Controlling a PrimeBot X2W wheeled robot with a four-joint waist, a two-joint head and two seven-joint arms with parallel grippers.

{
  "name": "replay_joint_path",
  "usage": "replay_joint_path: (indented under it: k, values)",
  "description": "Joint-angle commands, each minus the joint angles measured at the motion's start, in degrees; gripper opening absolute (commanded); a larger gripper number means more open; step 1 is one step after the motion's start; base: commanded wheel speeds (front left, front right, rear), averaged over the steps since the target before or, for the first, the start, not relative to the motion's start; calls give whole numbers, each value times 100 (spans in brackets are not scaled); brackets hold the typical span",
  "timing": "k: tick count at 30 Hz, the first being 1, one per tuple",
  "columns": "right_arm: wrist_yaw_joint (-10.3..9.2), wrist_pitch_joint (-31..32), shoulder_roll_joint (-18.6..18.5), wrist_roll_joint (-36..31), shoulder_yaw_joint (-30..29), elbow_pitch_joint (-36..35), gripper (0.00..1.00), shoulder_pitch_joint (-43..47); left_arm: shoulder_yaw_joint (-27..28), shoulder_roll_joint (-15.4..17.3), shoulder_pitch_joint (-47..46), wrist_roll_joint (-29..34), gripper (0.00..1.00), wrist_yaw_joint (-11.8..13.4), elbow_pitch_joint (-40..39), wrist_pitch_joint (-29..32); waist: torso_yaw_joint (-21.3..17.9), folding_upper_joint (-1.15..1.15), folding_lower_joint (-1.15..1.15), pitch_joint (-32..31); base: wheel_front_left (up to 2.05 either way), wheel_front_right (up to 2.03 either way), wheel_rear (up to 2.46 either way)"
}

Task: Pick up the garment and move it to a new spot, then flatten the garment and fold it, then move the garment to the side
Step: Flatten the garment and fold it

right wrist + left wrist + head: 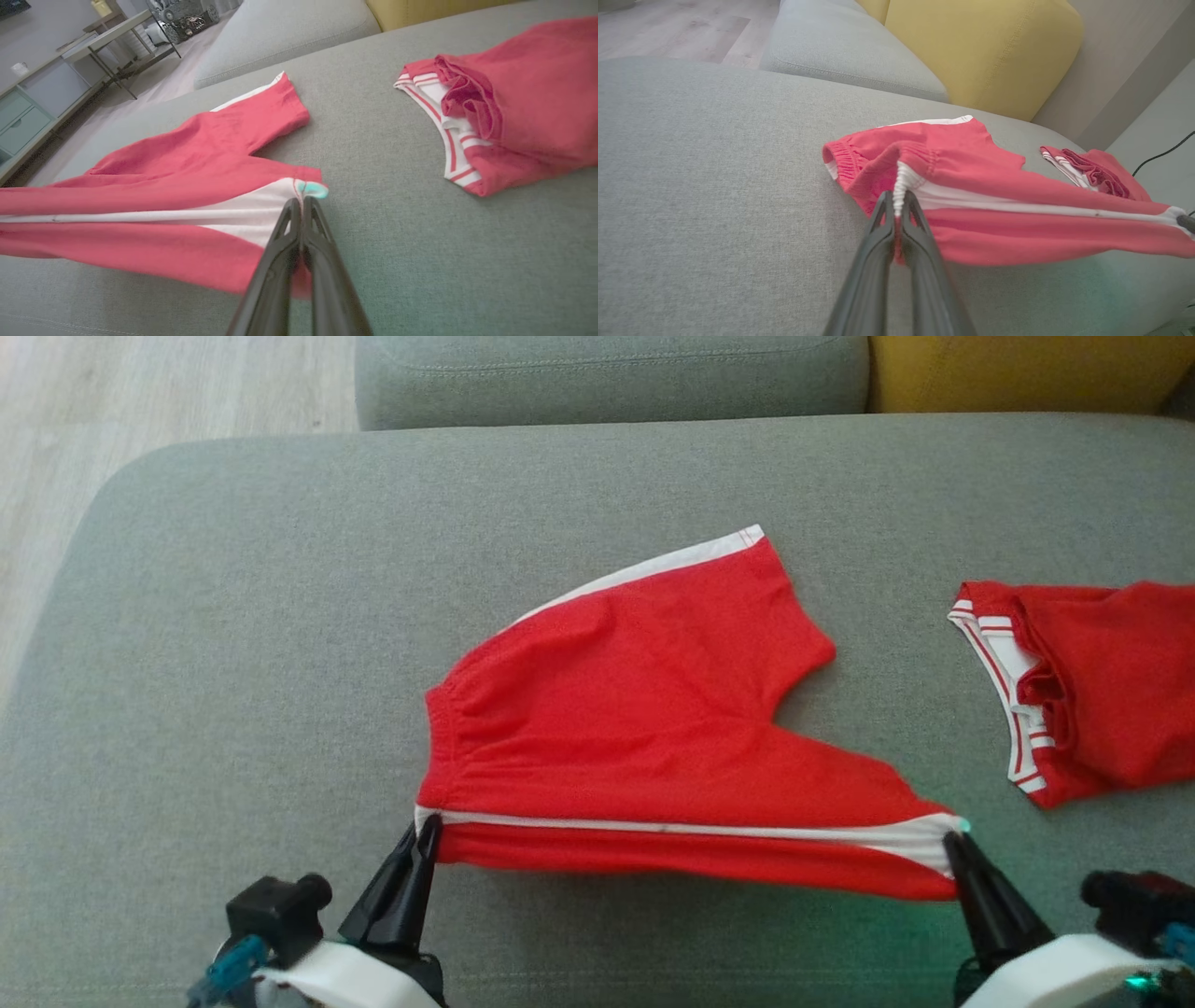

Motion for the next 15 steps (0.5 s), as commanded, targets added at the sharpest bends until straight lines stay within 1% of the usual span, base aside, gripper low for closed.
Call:
replay_joint_path:
  k: [1, 5, 8, 12, 13, 15]
  values:
    - [-5, 26, -69, -15, -9, -297, 0, -154, 282, 122, -172, -40, 0, 65, -265, 13, 6, 0, 0, 3, 0, 0, 0]
    - [-5, 171, -65, 47, -93, -573, 0, -208, 273, 166, -178, -123, 0, 106, -583, 302, 43, 0, 0, 42, 0, 0, 0]
    - [-5, 274, -65, -51, -69, -513, 0, -597, 291, 163, -346, -322, 0, 60, -644, 598, 64, 0, 0, 149, 0, 0, 0]
    - [-5, 422, -96, -174, 42, -138, 0, -1485, 259, 181, -821, -537, 0, -52, -560, 1088, 145, 0, 0, 405, 0, 0, 0]
    - [-5, 481, -167, -174, 113, 158, 0, -1996, 235, 175, -1123, -640, 0, -123, -462, 1308, 205, 0, 0, 567, 0, 0, 0]
    - [-5, 502, -242, -123, 166, 516, 0, -2486, 208, 151, -1446, -751, 0, -210, -316, 1474, 286, 0, 0, 715, 0, 0, 0]
